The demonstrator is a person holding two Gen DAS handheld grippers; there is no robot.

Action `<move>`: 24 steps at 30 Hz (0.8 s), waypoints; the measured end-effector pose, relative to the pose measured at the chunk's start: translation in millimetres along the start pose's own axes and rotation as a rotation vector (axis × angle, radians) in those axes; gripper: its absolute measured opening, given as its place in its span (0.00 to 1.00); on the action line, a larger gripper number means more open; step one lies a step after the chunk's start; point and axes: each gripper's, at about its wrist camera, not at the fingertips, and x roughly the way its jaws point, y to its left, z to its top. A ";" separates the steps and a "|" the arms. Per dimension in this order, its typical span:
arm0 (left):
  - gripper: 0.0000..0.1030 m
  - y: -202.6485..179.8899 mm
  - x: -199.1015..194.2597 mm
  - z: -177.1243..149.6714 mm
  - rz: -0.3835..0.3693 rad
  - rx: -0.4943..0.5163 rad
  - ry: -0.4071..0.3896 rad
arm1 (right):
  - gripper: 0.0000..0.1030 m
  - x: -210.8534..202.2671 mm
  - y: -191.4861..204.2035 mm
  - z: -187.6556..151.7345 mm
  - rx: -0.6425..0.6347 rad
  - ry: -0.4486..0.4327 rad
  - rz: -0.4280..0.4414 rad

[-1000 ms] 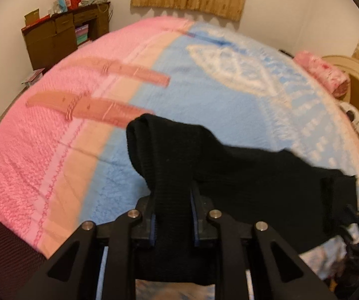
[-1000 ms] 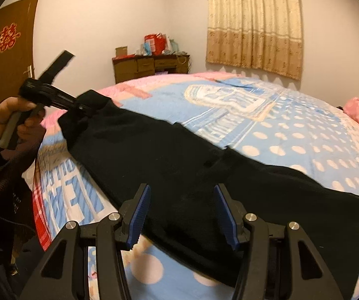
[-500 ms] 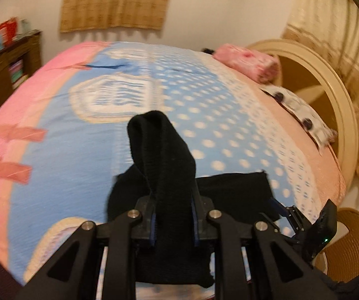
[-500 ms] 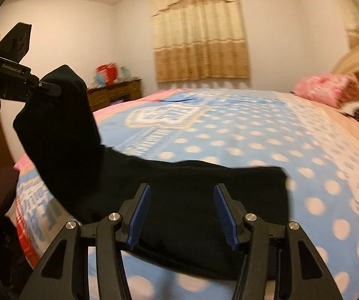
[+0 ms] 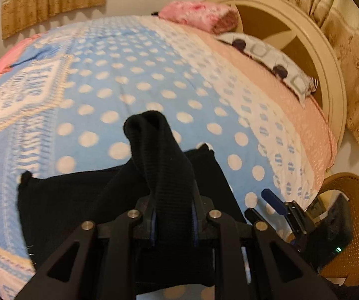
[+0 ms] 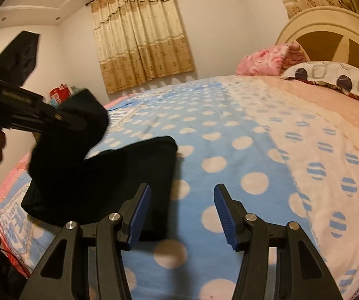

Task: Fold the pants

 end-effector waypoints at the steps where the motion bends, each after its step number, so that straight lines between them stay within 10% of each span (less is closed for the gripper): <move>1: 0.21 -4.4 7.7 -0.1 0.003 0.010 0.004 | 0.53 -0.6 -2.8 -1.7 0.003 0.002 -0.003; 12: 0.46 -36.7 5.0 -0.5 -0.089 0.115 -0.070 | 0.53 -1.4 -10.0 -5.9 0.025 0.000 -0.036; 19: 0.66 15.9 -28.9 -25.2 0.193 0.133 -0.155 | 0.53 -26.0 6.7 15.8 0.027 -0.112 -0.025; 24: 0.66 67.3 -22.6 -65.0 0.311 0.053 -0.101 | 0.61 -32.9 57.9 39.3 -0.083 -0.136 0.196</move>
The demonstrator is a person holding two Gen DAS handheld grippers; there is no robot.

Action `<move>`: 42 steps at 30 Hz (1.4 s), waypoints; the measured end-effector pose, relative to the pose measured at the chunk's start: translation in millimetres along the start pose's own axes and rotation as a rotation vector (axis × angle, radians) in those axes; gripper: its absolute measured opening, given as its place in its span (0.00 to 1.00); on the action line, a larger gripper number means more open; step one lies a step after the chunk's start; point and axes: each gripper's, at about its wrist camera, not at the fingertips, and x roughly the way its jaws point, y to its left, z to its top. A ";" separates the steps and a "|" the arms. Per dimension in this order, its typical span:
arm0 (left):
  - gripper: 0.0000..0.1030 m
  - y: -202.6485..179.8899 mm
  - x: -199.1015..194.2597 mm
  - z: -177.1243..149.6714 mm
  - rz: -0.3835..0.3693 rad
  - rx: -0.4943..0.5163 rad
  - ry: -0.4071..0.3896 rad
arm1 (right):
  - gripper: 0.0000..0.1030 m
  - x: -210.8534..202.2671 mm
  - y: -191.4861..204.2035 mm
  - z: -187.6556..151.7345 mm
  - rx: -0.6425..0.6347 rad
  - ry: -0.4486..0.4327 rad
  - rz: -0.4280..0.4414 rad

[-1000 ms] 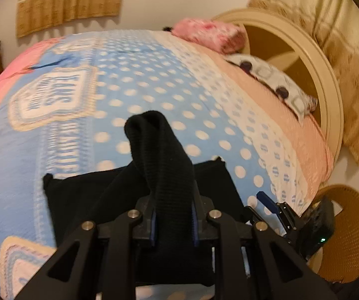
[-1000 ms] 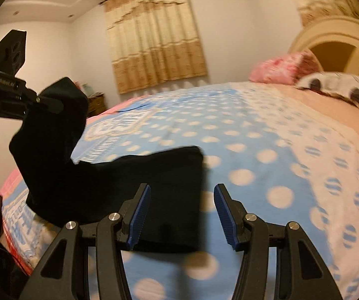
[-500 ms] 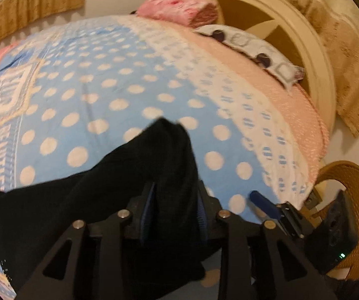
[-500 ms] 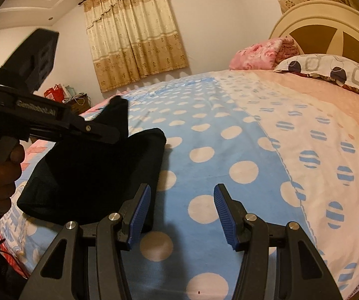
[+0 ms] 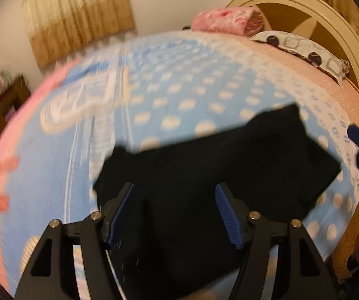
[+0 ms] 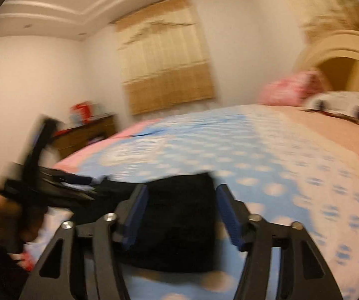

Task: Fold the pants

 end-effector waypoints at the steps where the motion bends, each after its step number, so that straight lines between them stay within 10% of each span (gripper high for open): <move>1: 0.66 4.7 2.4 -5.8 -0.002 -0.017 0.013 | 0.61 4.3 8.1 1.2 -0.009 0.016 0.061; 8: 0.67 33.9 1.7 -38.9 -0.028 -0.112 0.039 | 0.60 62.1 -7.9 -34.4 0.025 0.345 -0.062; 14: 0.69 63.5 -4.9 -50.1 0.001 -0.230 0.010 | 0.61 46.9 6.6 -17.2 -0.051 0.307 -0.116; 24: 0.73 93.4 -3.5 -75.8 0.024 -0.335 0.030 | 0.61 122.8 121.9 7.5 -0.352 0.302 0.120; 28: 0.77 87.2 -1.1 -76.0 0.030 -0.299 0.028 | 0.61 153.2 94.5 -19.8 -0.383 0.434 -0.055; 42: 0.86 78.0 -0.8 -69.9 0.057 -0.280 0.021 | 0.62 136.3 63.9 -19.5 -0.276 0.380 -0.011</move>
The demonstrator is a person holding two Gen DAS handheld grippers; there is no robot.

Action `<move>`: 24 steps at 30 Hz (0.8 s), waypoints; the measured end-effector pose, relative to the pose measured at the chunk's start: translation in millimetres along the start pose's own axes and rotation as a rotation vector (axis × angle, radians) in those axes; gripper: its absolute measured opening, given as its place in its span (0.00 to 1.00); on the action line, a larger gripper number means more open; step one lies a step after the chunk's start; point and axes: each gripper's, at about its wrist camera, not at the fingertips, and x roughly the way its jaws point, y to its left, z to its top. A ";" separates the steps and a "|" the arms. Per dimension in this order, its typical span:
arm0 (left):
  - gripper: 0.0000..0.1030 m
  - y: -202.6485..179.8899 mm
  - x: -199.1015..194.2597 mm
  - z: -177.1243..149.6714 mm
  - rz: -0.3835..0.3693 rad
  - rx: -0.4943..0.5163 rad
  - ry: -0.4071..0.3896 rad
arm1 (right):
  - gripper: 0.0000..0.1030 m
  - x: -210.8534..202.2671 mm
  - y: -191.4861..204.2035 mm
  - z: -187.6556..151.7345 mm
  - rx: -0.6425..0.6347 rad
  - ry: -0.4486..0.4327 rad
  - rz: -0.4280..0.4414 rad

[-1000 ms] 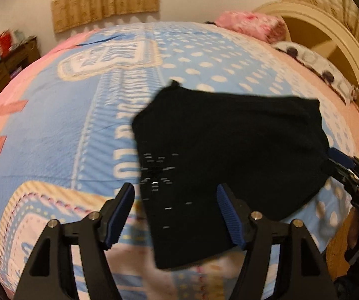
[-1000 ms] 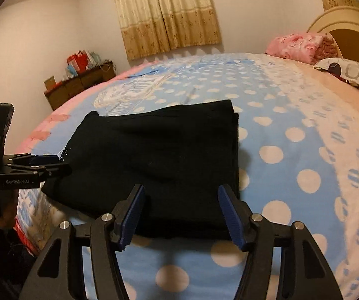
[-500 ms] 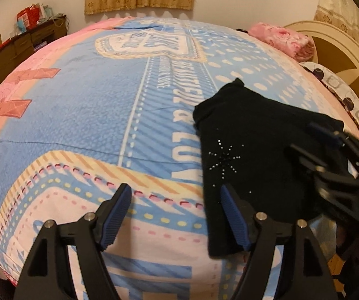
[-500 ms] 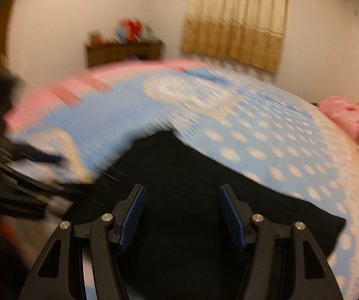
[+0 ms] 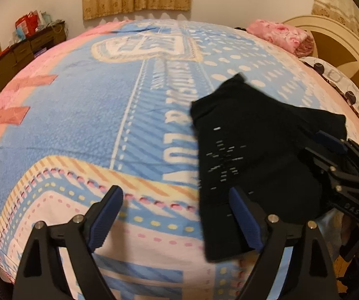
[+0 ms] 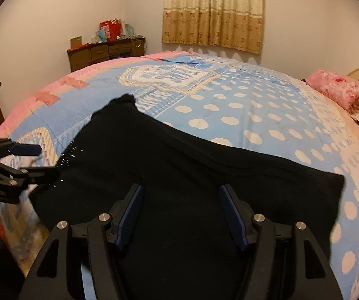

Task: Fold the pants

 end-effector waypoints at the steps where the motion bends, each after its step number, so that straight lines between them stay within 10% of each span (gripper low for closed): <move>1: 0.86 -3.1 -1.0 1.5 0.001 0.010 -0.005 | 0.63 -6.5 -1.7 -0.3 0.014 -0.012 -0.011; 8: 0.86 -10.7 7.7 5.0 0.014 0.035 -0.008 | 0.64 -28.4 -21.3 -18.5 0.034 -0.009 -0.139; 24: 0.88 -20.9 5.0 17.5 -0.014 0.041 -0.030 | 0.69 -63.5 -83.9 -27.6 0.219 -0.087 -0.136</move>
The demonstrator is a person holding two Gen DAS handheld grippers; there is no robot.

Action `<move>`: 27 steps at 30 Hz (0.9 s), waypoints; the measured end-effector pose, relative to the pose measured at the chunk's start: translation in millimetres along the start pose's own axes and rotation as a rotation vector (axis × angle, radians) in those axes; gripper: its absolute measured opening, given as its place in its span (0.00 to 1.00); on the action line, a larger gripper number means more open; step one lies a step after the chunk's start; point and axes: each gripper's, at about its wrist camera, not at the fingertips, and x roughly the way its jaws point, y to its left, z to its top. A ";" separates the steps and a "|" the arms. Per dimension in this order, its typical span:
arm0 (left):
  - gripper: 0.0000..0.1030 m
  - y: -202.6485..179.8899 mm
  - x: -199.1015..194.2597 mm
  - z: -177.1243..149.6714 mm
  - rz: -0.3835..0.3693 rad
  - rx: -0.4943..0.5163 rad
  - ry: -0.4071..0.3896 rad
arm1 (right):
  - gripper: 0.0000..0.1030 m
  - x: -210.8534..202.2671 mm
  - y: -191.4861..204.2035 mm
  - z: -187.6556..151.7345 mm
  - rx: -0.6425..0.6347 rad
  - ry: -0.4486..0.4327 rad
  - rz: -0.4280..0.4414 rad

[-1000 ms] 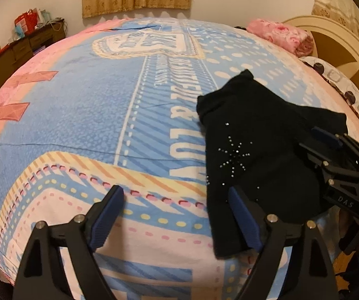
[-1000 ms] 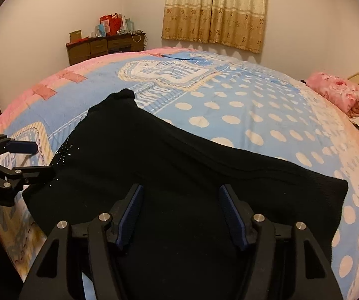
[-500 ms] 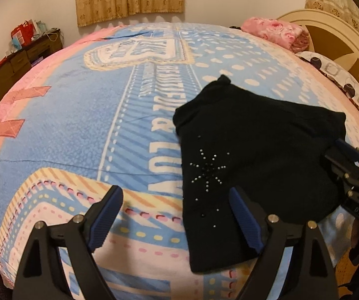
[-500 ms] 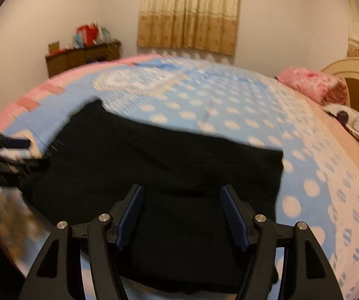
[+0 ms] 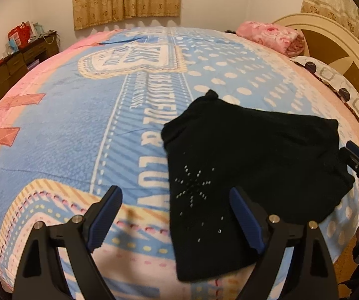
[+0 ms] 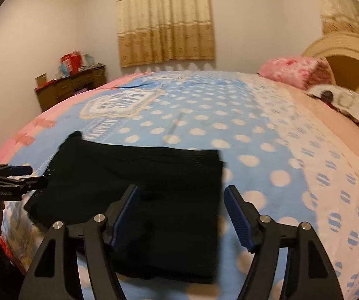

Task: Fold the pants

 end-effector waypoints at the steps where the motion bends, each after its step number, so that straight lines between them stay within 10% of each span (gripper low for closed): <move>1: 0.88 -1.7 2.7 1.5 0.007 0.005 0.001 | 0.69 2.1 -5.4 -0.4 0.016 0.008 -0.006; 27: 0.99 10.0 23.6 10.7 -0.013 -0.058 0.006 | 0.79 36.8 -40.9 -13.7 0.181 0.117 0.111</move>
